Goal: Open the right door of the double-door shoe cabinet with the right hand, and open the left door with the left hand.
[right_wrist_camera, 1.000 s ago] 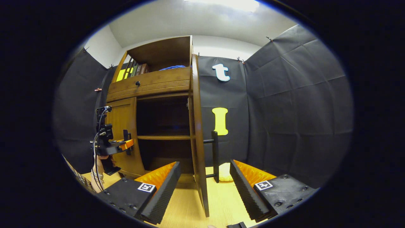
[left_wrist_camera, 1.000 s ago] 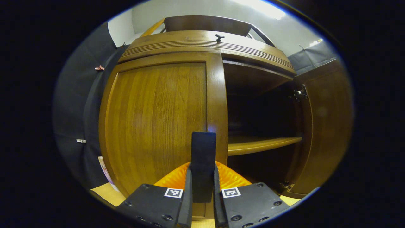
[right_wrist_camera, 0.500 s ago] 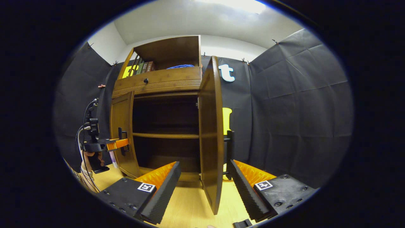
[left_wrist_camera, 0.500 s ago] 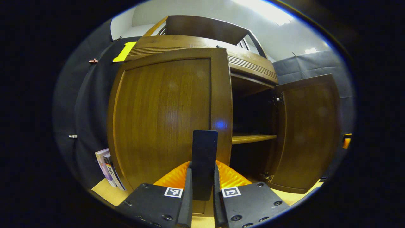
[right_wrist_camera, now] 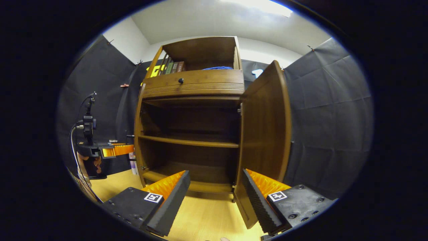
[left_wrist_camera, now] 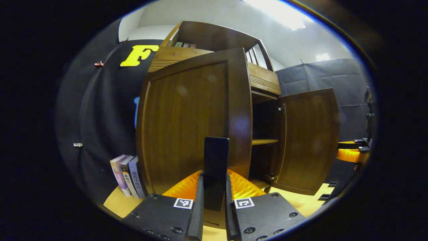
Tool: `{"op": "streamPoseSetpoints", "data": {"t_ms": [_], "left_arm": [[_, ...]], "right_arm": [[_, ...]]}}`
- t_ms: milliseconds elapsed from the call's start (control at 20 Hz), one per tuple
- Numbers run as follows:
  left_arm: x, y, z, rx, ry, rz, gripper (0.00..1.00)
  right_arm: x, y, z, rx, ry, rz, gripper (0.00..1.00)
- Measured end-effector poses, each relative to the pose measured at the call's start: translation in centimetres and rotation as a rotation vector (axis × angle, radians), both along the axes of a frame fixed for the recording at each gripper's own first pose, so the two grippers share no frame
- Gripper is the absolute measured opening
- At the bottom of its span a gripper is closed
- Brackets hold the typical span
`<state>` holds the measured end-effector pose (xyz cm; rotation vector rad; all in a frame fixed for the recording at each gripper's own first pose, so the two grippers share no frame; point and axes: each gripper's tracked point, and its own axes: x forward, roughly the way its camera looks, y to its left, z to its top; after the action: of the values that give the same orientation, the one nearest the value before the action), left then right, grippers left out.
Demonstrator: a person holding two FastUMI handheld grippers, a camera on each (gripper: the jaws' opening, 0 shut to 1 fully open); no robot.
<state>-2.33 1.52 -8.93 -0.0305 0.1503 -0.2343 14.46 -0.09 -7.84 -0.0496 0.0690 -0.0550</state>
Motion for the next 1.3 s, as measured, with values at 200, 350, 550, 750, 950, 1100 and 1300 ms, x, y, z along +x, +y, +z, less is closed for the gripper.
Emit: {"op": "streamPoseSetpoints", "data": {"t_ms": [200,350,550,750,950,1100,1300], "left_arm": [[-2.5,2.8,0.5,0.001,0.010,0.053,0.30],[-4.1,5.3,0.8,0.025,0.009,0.119,0.30],[-5.6,8.4,1.0,0.041,0.006,0.207,0.25],[-6.3,11.7,1.4,0.057,-0.014,0.313,0.25],[-7.4,14.0,3.3,0.128,-0.069,0.403,0.18],[-8.7,14.4,4.0,0.129,-0.084,0.435,0.19],[-11.4,11.6,6.4,0.109,-0.139,0.398,0.19]], "right_arm": [[0.2,2.7,-0.7,0.046,0.028,0.113,0.98],[0.8,3.9,-0.8,0.082,0.029,0.174,0.98],[0.9,5.4,-1.0,0.115,0.032,0.216,1.00],[1.8,5.9,-1.3,0.106,0.033,0.236,0.98],[2.6,6.7,-1.5,0.125,0.028,0.255,0.97],[2.9,7.2,-1.3,0.153,0.027,0.267,1.00],[3.0,6.6,-0.6,0.149,0.002,0.258,0.98]]}}
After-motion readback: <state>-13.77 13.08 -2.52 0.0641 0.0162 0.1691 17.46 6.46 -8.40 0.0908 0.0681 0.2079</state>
